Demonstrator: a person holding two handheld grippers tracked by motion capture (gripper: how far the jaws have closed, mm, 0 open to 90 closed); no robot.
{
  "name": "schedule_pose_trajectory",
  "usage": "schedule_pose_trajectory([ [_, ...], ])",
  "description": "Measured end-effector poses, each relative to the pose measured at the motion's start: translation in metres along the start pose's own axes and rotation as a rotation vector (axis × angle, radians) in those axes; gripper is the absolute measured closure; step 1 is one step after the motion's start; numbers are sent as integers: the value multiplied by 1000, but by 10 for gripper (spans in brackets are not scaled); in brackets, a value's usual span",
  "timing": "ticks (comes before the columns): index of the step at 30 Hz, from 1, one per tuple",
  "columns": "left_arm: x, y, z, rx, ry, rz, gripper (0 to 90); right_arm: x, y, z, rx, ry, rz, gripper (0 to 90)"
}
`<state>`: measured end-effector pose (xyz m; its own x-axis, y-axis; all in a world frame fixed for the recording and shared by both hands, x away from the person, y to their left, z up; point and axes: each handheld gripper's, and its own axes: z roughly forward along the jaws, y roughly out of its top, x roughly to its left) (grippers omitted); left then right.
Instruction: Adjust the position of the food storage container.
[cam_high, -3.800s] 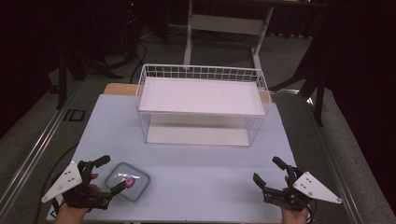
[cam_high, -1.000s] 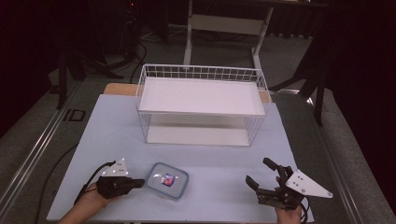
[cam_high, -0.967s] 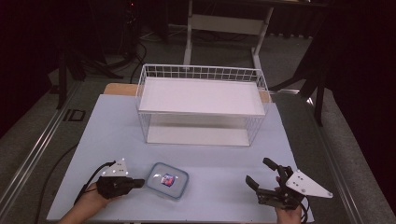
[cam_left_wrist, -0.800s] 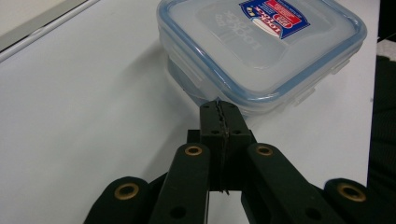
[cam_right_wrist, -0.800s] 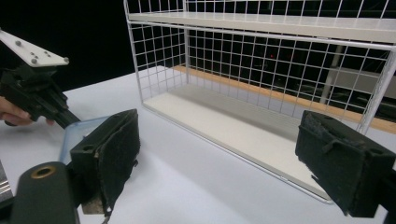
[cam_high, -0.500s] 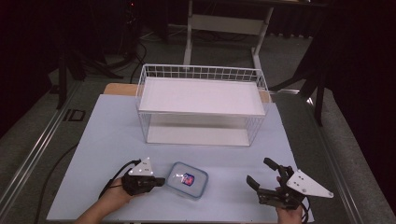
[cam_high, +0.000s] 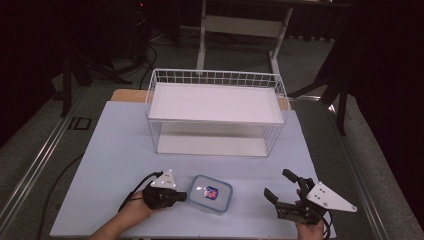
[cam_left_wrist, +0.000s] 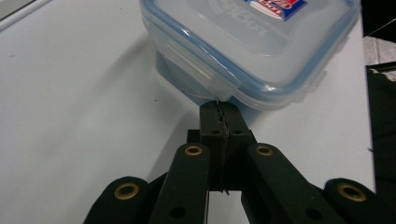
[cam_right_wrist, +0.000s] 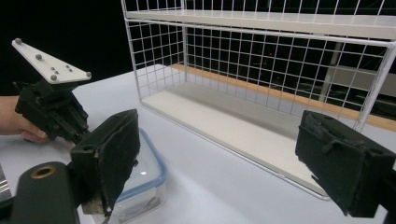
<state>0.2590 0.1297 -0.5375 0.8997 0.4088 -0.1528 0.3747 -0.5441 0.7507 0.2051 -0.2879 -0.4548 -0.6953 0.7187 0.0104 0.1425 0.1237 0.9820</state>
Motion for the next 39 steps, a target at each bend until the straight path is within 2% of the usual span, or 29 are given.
schedule_pose_trajectory([
  [3, -3, -2, -7, -2, 6, 15, 900, 1, 0, 0, -2, -1, 1, 138],
  [6, -9, -5, -16, -23, 0, 10, 900, 0, 0, 0, -1, -2, 0, 138],
  [9, -25, -6, -18, -43, 2, 26, 900, 1, 0, 2, 3, 2, 8, 138],
  [10, -25, -6, -18, -43, 2, 26, 900, 1, 0, 2, 2, 2, 6, 138],
  [12, -34, -5, -13, -25, -3, 55, 900, 1, 0, 2, 2, 3, 4, 138],
  [13, -40, -3, -8, -12, -19, 65, 900, 2, 0, 2, 2, 3, 2, 138],
  [15, -52, 1, 4, 11, -15, 105, 900, 2, 0, 2, 1, 5, 2, 138],
  [18, -64, 9, 16, 9, -4, 143, 900, 0, 0, 1, -2, 5, 10, 138],
  [20, -67, 13, 20, 8, -1, 150, 900, -2, 0, 1, -6, 5, 23, 138],
  [22, -74, 21, 33, -1, -16, 165, 900, -3, 0, 0, -10, 4, 29, 138],
  [27, -76, 28, 52, 34, -1, 178, 900, -4, 0, -3, -14, 2, 32, 138],
  [29, -77, 29, 54, 36, 8, 188, 900, -5, 0, -3, -17, 2, 33, 138],
  [35, -76, 46, 73, 16, 34, 187, 900, -6, 1, -5, -21, 2, 35, 138],
  [39, -71, 50, 76, 14, 40, 175, 900, -6, 0, -6, -21, 3, 37, 138],
])
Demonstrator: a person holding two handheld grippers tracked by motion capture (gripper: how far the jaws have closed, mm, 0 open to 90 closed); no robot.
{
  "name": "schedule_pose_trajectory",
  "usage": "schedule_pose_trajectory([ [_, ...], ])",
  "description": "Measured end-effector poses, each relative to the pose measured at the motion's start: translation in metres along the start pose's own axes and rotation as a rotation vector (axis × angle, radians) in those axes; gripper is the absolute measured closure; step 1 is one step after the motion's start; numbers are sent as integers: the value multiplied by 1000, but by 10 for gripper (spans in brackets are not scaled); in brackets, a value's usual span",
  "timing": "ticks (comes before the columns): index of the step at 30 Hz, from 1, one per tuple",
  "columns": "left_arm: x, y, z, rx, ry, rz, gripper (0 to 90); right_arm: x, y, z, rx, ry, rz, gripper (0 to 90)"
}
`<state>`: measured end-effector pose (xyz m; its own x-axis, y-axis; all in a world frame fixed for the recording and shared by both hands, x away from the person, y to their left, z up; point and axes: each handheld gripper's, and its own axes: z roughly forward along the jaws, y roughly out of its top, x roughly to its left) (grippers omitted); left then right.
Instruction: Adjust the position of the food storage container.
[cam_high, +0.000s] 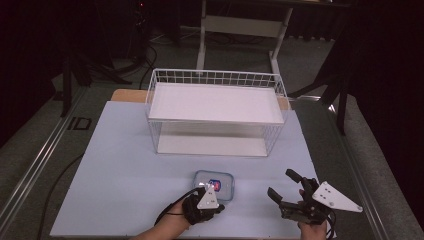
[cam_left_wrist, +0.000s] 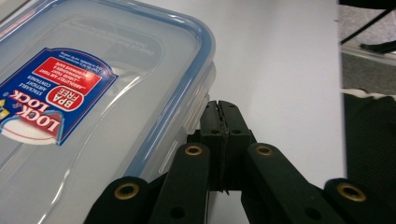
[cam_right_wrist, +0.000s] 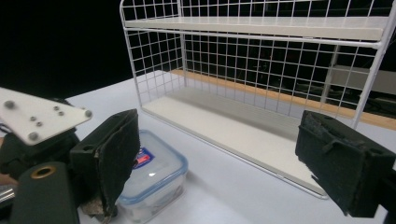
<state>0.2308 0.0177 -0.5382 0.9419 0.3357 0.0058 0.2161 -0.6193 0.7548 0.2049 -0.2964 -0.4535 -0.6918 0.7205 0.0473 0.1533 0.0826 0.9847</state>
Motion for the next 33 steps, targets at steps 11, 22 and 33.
schedule_pose_trajectory([
  [11, 22, 9, 12, -28, 59, -39, 900, -1, 0, 0, 1, 2, 6, 138],
  [22, 29, 8, 3, -75, 12, -25, 857, 1, 0, 1, 7, 10, 0, 139],
  [33, 26, -3, -53, -151, -58, -74, 661, 5, 0, 5, 27, -7, -44, 139],
])
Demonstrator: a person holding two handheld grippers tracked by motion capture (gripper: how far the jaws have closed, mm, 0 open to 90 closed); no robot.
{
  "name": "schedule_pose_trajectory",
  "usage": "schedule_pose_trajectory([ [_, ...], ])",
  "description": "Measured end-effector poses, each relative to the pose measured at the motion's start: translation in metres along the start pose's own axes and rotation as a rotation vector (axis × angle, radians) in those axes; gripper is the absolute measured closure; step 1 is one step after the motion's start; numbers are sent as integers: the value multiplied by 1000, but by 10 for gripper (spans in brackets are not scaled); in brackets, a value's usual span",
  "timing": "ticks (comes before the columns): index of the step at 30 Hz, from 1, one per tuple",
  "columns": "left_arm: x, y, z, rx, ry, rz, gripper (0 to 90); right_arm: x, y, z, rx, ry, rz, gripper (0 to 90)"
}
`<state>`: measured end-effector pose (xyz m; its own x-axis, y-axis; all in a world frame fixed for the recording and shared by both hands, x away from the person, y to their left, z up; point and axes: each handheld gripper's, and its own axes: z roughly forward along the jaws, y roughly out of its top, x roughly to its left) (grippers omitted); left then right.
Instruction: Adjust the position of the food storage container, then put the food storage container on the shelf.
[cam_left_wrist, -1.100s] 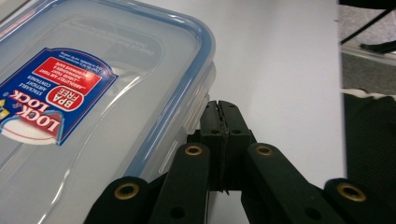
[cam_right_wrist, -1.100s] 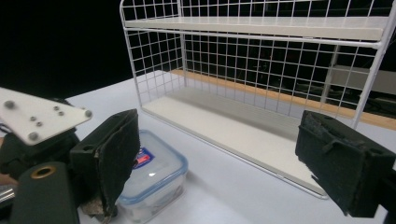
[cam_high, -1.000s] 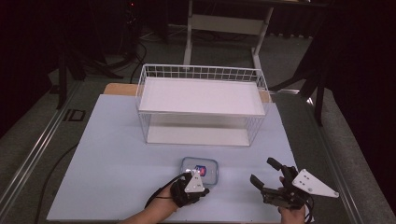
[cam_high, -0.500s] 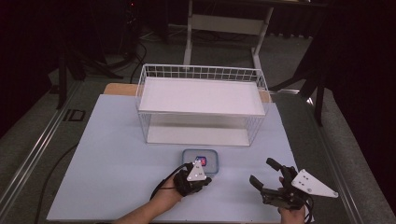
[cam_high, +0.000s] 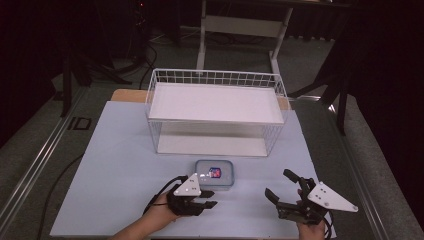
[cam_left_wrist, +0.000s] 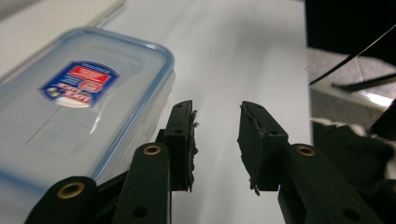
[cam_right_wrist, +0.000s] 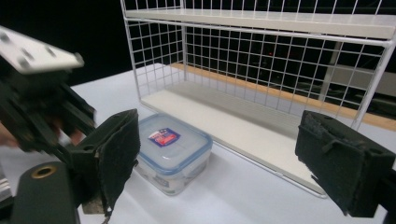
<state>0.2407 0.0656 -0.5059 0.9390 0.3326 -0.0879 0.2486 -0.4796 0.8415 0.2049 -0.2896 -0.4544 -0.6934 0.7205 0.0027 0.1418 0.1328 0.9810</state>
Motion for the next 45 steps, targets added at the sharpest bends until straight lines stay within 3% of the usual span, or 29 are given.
schedule_pose_trajectory([
  [3, 1, 0, -9, -6, 15, -13, 538, 2, 0, 2, 5, -1, -19, 139],
  [4, 1, 1, -14, -20, 24, -15, 538, 3, 1, 3, 7, -1, -23, 138],
  [7, 2, 4, -28, -24, 99, -11, 187, 8, 1, 8, 27, 13, -42, 138],
  [10, 8, 6, -37, -42, 95, -40, 136, 10, 1, 11, 40, 22, -54, 138],
  [12, 12, 7, -42, -40, 99, -53, 24, 11, 3, 13, 45, 24, -62, 139],
  [13, 18, 7, -49, -53, 111, -68, 24, 11, 5, 15, 48, 31, -54, 139],
  [14, 23, 6, -55, -76, 126, -77, 23, 10, 6, 21, 57, 61, -1, 139],
  [16, 28, 5, -60, -99, 146, -68, 23, 10, 6, 26, 81, 75, 9, 139],
  [17, 31, 4, -63, -106, 154, -82, 23, 10, 6, 29, 89, 73, -8, 139],
  [19, 38, 4, -66, -122, 143, -150, 23, 10, 7, 36, 107, 70, -35, 139],
  [20, 38, 4, -66, -122, 143, -150, 24, 10, 7, 36, 107, 70, -35, 139],
  [21, 43, 3, -68, -153, 139, -168, 24, 10, 10, 46, 120, 88, -23, 142],
  [23, 45, 3, -68, -154, 142, -165, 24, 9, 10, 48, 121, 90, -18, 142],
  [25, 50, 4, -67, -131, 115, -193, 25, 7, 13, 59, 132, 114, 16, 142],
  [29, 56, 7, -63, -99, 68, -286, 40, 4, 16, 72, 176, 55, 29, 141],
  [33, 60, 9, -59, -81, 100, -281, 35, 2, 14, 80, 223, -17, 25, 123],
  [37, 66, 7, -54, -88, 119, -294, 35, -3, 9, 82, 208, -79, 65, 130],
  [42, 72, 4, -48, -92, 123, -326, 35, -3, 1, 88, 278, -53, 37, 150],
  [43, 73, 4, -46, -89, 127, -330, 35, -4, -1, 90, 282, -33, 46, 150],
  [45, 75, 4, -44, -84, 130, -363, 29, -4, -4, 91, 277, -7, 114, 181],
])
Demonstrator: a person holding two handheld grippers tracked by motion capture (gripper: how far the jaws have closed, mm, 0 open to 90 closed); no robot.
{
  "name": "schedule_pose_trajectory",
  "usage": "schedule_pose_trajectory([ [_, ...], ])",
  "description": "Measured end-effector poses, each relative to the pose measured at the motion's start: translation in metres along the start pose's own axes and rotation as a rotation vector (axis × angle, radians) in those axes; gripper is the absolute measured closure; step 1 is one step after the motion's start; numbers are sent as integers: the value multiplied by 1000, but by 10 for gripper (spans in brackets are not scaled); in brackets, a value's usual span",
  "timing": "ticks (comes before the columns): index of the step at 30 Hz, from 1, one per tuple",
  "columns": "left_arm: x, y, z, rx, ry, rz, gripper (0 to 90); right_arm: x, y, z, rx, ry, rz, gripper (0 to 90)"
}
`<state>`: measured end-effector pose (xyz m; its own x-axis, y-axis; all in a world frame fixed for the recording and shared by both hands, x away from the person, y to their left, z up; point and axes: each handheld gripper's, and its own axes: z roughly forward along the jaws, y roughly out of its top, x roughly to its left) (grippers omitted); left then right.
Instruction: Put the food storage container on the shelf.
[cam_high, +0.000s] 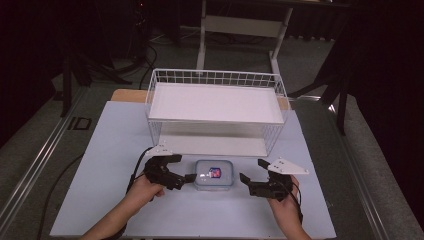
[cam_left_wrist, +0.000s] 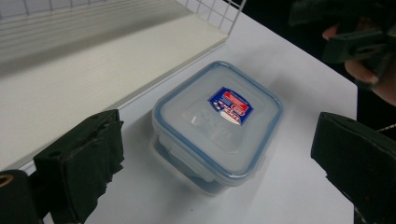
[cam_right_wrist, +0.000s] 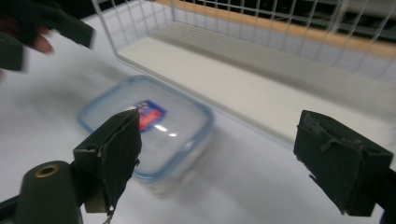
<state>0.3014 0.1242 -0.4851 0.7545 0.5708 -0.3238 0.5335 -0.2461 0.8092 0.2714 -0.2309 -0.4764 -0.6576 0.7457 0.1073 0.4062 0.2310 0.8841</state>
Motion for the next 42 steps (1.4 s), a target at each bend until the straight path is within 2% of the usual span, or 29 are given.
schedule_pose_trajectory([
  [2, 1, 2, 3, 28, 14, -27, 29, -1, -1, 5, 48, 57, 57, 189],
  [6, 1, 2, 9, 79, 13, -72, 27, 0, -3, 14, 84, 63, 48, 187],
  [7, 1, 2, 10, 97, 12, -80, 27, 0, -2, 17, 118, 55, 56, 177],
  [8, 1, 1, 12, 105, 4, -92, 27, -1, -1, 19, 140, 71, 76, 157],
  [10, 3, -1, 13, 113, 8, -124, 27, -1, 0, 24, 157, 89, 100, 152],
  [11, 4, -2, 15, 118, -11, -148, 27, 0, 1, 26, 167, 100, 107, 149],
  [13, 6, -3, 17, 122, -18, -182, 27, 1, 3, 30, 197, 112, 135, 139],
  [14, 6, -3, 17, 122, -18, -182, 27, 1, 3, 30, 197, 112, 135, 139],
  [17, 6, -5, 22, 136, -21, -223, 28, 1, 4, 41, 279, 122, 212, 127],
  [18, 6, -5, 23, 140, -18, -233, 28, 0, 3, 44, 290, 137, 249, 113],
  [19, 6, -5, 24, 141, -19, -246, 28, -2, 2, 47, 289, 154, 284, 113],
  [21, 8, -5, 27, 138, -5, -276, 29, -4, 1, 52, 293, 146, 341, 112],
  [23, 11, -5, 29, 139, -8, -309, 30, -9, 0, 57, 299, 161, 405, 113],
  [27, 13, -7, 35, 154, -4, -356, 31, -16, 1, 65, 309, 194, 480, 125],
  [31, 13, -9, 41, 178, -11, -381, 61, -18, -1, 74, 355, 201, 543, 146],
  [34, 14, -10, 43, 175, -26, -396, 130, -18, -2, 77, 381, 211, 564, 182],
  [35, 14, -10, 43, 176, -15, -395, 149, -18, -2, 78, 379, 220, 582, 211],
  [36, 14, -10, 44, 174, -25, -406, 153, -18, -3, 78, 376, 227, 592, 221],
  [39, 15, -11, 47, 198, -33, -425, 219, -15, -2, 78, 392, 221, 586, 270],
  [42, 14, -12, 50, 218, -30, -418, 282, -11, 0, 79, 417, 198, 580, 321],
])
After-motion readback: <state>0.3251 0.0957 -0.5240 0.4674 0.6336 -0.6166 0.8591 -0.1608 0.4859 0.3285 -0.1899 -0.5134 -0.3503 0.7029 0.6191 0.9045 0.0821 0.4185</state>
